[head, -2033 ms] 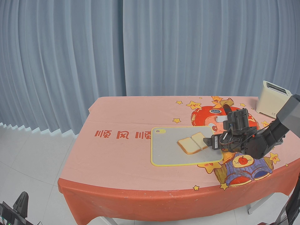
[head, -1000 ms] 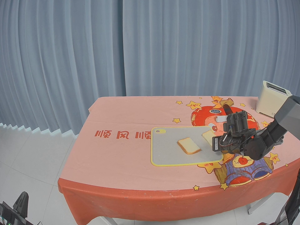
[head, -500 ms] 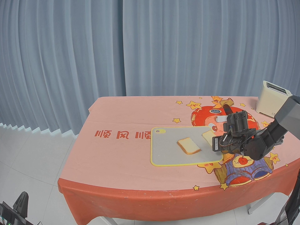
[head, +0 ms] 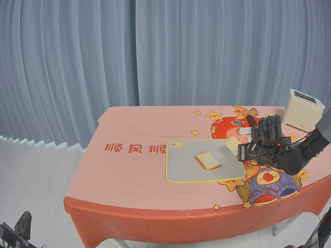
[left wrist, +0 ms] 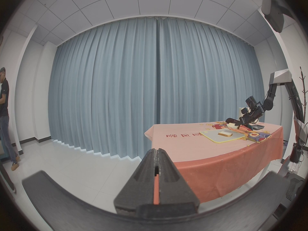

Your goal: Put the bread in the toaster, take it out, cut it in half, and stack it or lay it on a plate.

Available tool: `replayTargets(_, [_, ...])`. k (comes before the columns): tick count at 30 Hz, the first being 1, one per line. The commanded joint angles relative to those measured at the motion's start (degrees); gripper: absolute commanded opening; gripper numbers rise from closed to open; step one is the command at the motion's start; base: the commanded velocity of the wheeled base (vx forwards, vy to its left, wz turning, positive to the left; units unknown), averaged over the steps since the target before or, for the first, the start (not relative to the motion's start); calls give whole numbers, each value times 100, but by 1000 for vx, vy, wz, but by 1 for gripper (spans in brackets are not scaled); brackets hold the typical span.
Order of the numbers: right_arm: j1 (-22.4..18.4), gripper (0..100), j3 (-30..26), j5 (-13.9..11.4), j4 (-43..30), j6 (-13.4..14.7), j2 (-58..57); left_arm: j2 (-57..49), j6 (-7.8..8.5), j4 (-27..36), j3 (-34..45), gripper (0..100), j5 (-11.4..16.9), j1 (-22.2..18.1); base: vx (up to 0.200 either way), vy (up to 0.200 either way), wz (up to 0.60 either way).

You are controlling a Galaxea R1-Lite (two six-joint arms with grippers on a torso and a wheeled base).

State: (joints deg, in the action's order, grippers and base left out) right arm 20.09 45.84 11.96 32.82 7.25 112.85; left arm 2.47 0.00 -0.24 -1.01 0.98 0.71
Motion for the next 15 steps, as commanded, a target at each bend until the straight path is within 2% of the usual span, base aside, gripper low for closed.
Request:
replayTargets(1, [4, 0, -40, -1, -39, 4, -281, 7, 0, -2, 101, 0, -1, 0, 0, 0, 0])
replayTargets(15, [74, 0, -365, 43, -56, 66, -703, 7, 0, -2, 101, 0, -1, 0, 0, 0, 0])
